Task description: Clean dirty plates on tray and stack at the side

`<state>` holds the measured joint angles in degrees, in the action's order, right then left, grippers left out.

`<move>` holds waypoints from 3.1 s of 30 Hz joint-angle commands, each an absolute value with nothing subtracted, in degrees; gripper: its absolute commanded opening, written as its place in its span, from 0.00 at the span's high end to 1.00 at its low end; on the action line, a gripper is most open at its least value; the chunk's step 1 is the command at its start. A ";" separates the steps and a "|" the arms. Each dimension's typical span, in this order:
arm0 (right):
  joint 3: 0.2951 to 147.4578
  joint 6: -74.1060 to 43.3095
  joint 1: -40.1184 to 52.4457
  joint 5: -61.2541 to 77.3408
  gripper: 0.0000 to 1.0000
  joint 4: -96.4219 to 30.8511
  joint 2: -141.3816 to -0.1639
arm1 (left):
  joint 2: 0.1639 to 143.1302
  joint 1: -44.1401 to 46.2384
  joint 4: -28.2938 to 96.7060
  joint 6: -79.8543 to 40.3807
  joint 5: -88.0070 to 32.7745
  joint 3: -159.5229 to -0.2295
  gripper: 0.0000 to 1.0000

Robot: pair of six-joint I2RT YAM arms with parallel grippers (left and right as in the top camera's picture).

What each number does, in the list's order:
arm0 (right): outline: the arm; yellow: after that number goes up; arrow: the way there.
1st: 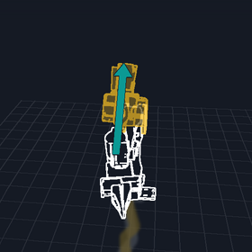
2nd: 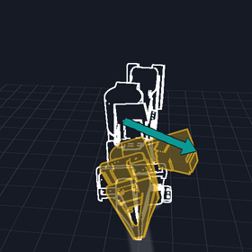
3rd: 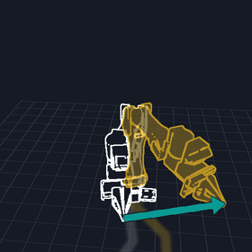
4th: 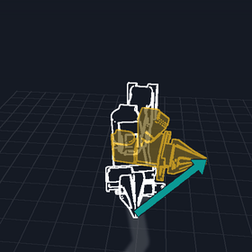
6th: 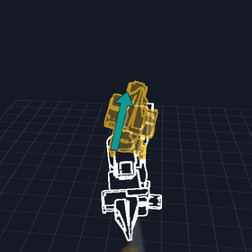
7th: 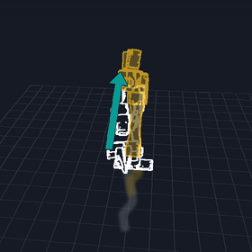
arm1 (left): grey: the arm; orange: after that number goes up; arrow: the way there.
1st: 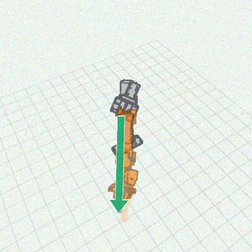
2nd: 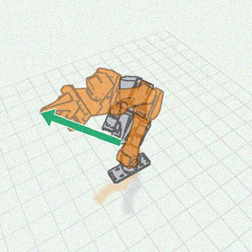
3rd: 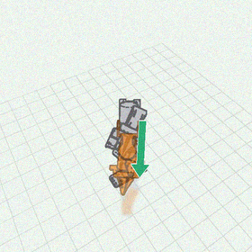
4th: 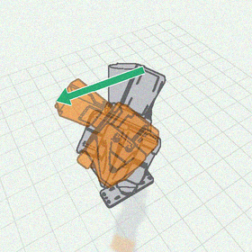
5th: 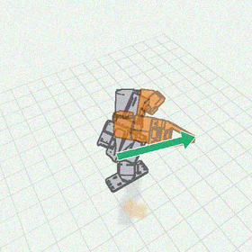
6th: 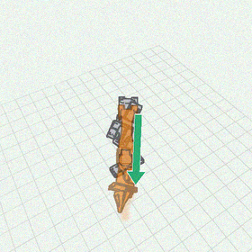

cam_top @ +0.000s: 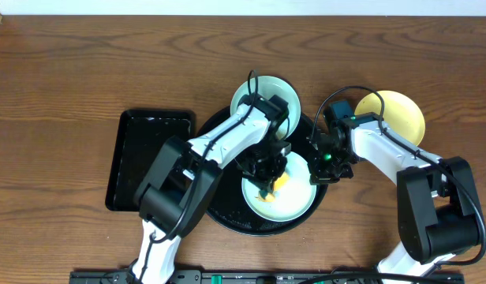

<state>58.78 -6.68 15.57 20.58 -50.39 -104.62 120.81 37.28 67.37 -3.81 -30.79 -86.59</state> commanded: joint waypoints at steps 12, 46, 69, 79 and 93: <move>58.28 -5.48 15.46 18.48 0.99 -50.57 -105.27 | 126.13 42.30 73.52 5.21 -30.98 -86.13 0.93; 58.28 -5.50 15.46 18.44 0.99 -51.13 -105.27 | 126.19 30.39 76.86 -0.73 -13.41 -86.43 0.93; 58.28 -5.26 15.46 18.44 0.99 -51.35 -105.27 | 126.23 41.95 75.85 5.32 -33.08 -91.66 0.93; 58.28 -5.08 15.79 18.41 0.99 -51.53 -105.27 | 127.63 38.20 73.49 2.31 -24.97 -89.67 0.93; 58.28 -5.08 15.79 18.24 0.99 -51.68 -105.27 | 134.28 36.86 78.43 -2.57 -11.22 -89.91 0.93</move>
